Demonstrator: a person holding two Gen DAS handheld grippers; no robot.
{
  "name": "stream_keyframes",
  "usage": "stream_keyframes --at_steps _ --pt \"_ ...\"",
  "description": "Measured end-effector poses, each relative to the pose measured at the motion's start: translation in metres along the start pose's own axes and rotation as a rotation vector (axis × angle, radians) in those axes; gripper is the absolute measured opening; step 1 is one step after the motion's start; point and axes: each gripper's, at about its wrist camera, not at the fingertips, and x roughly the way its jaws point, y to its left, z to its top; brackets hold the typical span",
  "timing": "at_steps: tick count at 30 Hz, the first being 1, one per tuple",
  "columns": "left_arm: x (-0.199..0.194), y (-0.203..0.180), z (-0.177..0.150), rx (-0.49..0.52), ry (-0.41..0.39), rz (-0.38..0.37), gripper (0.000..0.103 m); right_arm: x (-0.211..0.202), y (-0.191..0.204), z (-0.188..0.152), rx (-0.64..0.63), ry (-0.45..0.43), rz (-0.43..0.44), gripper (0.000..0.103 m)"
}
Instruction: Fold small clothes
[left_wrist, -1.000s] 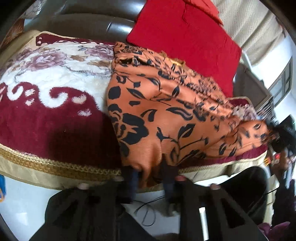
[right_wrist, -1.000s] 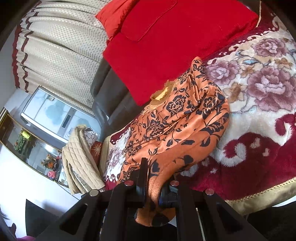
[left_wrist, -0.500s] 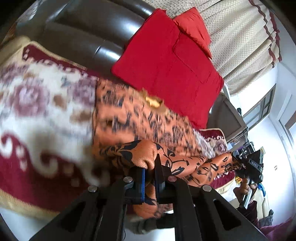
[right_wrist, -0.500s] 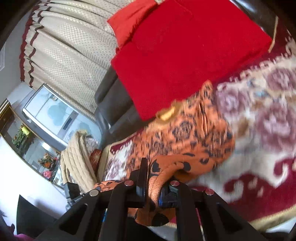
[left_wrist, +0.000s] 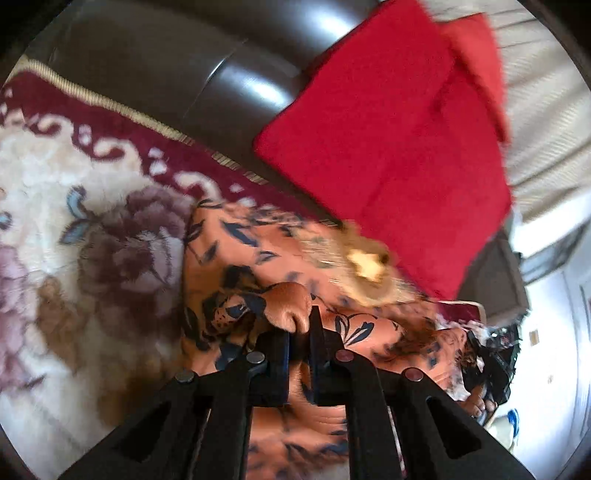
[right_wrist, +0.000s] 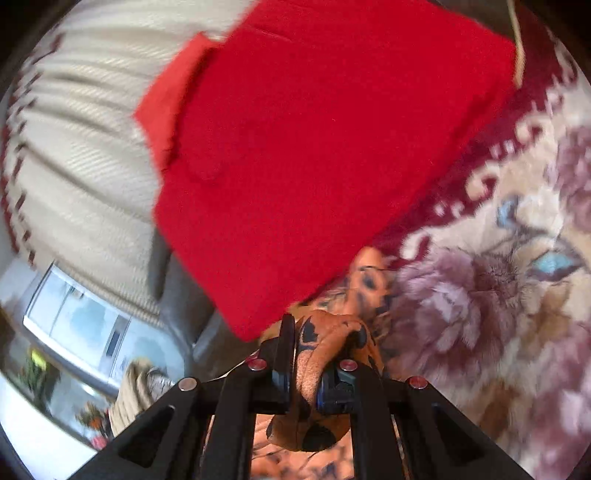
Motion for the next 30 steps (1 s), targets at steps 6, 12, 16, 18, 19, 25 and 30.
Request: stream_keyframes --at_steps 6,12,16,18,19,25,30 --pt "0.019 0.026 0.001 -0.103 -0.004 -0.04 0.014 0.037 -0.043 0.014 0.172 0.125 0.053 0.012" --pt "-0.034 0.01 -0.009 -0.048 -0.126 0.001 0.067 0.014 -0.03 0.013 0.163 0.069 0.12 0.083" --pt "-0.044 0.001 -0.022 -0.052 -0.066 -0.053 0.067 -0.01 -0.015 0.0 0.106 0.065 0.139 0.088" --pt "-0.042 -0.006 -0.027 -0.041 -0.035 -0.04 0.067 -0.015 -0.011 -0.009 0.088 0.08 0.147 0.087" --pt "-0.039 -0.009 -0.027 -0.046 -0.03 -0.038 0.067 -0.017 -0.01 -0.013 0.081 0.082 0.145 0.087" --pt "-0.014 -0.008 -0.023 -0.17 -0.012 0.022 0.069 -0.02 -0.007 -0.024 0.062 0.083 0.132 0.085" --pt "-0.003 -0.001 -0.017 -0.172 -0.031 0.061 0.068 -0.023 -0.022 -0.006 0.105 0.063 0.109 0.076"
